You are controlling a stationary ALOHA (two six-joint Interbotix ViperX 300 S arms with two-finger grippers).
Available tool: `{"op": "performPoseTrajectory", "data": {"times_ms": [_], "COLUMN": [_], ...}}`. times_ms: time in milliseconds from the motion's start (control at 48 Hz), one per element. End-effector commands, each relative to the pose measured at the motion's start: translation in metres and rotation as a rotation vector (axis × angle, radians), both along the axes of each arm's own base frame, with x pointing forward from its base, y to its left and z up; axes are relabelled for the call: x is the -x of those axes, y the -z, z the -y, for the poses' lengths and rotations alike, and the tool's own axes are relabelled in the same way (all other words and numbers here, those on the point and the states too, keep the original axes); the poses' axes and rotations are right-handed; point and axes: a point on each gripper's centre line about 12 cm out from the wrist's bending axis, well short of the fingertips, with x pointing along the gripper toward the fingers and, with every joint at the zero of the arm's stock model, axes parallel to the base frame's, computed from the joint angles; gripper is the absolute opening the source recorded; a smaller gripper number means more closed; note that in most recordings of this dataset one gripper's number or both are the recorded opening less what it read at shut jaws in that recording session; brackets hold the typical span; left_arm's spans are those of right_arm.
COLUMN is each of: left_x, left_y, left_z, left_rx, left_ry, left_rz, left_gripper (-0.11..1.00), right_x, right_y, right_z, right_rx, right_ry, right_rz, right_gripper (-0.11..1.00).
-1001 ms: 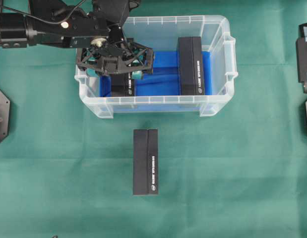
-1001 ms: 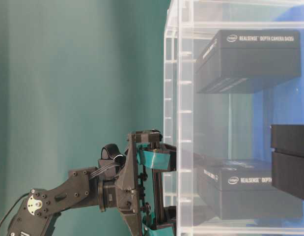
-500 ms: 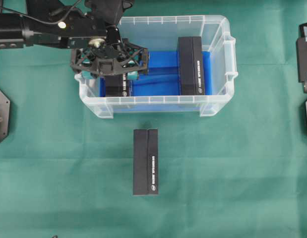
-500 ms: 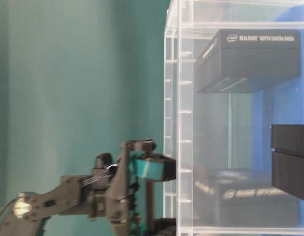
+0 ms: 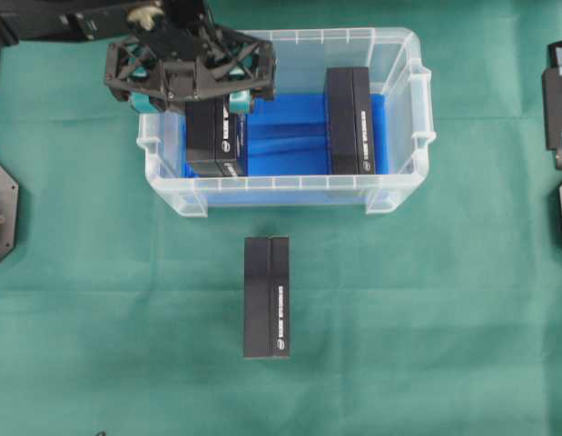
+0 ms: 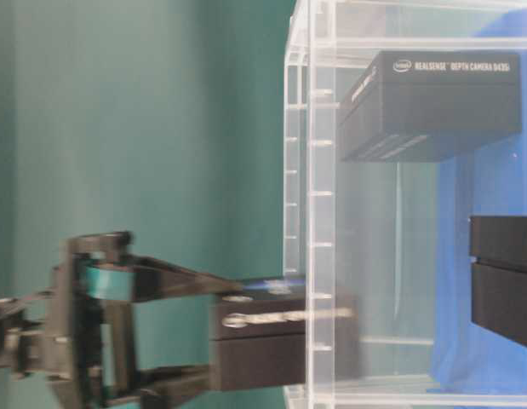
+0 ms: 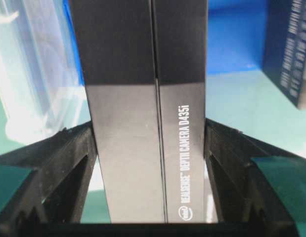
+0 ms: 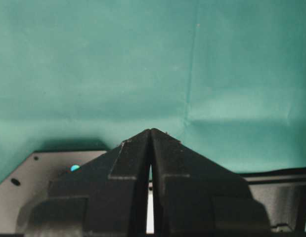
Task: Take the box out of the case with the left arm.
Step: 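Close the left gripper on the box and lift it up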
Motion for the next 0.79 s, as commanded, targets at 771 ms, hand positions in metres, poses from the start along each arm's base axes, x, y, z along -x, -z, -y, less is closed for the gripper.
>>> {"op": "performPoseTrajectory", "data": {"times_ms": [771], "left_x": [0.012], "left_y": [-0.092], "left_z": [0.005], "left_rx": [-0.032], "left_ry": [0.007], "left_rz": [0.119], "left_gripper": [0.61], "right_x": [-0.001], "right_y": [-0.004], "right_z": [0.0], "right_rx": [0.003], "right_ry": [0.002], "right_rz": [0.017], "right_gripper": [-0.01]}}
